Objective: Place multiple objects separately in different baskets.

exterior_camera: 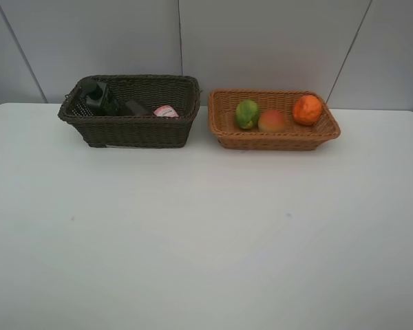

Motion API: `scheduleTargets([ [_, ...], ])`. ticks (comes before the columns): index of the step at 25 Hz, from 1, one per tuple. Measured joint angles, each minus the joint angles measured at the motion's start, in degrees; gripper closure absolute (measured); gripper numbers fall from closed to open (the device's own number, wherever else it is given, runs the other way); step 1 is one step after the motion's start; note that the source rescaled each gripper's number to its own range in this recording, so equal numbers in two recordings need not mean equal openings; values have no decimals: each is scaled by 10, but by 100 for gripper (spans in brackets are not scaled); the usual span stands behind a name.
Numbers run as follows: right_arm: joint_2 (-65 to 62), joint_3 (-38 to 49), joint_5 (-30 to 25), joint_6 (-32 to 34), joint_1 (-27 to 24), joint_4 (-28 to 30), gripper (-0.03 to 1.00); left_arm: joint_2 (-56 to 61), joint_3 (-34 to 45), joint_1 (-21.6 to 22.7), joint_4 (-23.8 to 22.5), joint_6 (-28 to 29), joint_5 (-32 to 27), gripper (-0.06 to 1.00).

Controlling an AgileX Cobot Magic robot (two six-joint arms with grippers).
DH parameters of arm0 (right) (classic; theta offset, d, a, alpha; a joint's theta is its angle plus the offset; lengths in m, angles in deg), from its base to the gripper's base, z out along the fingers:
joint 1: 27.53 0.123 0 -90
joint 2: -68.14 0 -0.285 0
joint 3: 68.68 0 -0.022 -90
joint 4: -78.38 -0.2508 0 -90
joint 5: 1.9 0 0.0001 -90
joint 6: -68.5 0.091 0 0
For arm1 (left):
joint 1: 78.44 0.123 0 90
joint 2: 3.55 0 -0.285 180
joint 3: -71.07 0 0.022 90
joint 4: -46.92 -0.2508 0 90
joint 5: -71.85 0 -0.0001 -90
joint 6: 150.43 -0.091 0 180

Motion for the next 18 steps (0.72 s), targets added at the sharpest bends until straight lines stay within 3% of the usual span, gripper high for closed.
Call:
scheduleTargets([
  [18,0,0,0,0,0,0,2,0,0,7,0,0,0,-6],
])
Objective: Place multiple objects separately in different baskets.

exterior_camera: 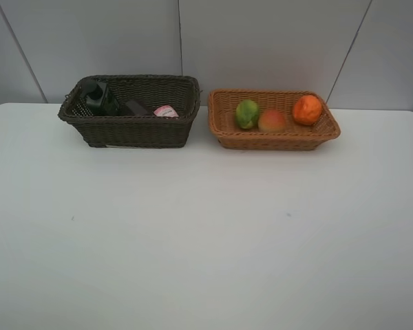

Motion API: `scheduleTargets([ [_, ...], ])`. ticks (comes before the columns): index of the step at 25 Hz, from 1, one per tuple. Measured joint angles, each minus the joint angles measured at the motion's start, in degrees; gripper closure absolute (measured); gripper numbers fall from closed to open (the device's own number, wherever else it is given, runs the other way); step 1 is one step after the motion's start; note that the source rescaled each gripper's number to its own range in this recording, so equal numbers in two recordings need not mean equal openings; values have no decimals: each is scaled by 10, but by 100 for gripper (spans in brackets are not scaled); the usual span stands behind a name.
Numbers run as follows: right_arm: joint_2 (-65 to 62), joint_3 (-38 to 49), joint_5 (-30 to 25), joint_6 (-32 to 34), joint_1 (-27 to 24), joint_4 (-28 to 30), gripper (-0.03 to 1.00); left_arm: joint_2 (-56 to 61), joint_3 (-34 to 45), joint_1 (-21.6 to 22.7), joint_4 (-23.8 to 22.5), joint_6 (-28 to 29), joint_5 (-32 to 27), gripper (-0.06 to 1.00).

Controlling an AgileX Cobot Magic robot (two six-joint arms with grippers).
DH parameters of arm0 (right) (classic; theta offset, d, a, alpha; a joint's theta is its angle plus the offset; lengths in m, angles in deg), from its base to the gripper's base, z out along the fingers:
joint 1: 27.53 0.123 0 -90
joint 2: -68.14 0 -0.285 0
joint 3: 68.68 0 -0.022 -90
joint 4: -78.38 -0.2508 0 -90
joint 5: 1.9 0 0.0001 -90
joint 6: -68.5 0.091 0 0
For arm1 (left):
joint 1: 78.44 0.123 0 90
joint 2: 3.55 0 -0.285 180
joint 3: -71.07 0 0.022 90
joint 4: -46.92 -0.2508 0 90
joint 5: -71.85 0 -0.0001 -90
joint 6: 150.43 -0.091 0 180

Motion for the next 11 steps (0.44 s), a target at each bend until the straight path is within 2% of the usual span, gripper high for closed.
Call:
scheduleTargets([
  [11,0,0,0,0,0,0,2,0,0,0,0,0,0,-6],
])
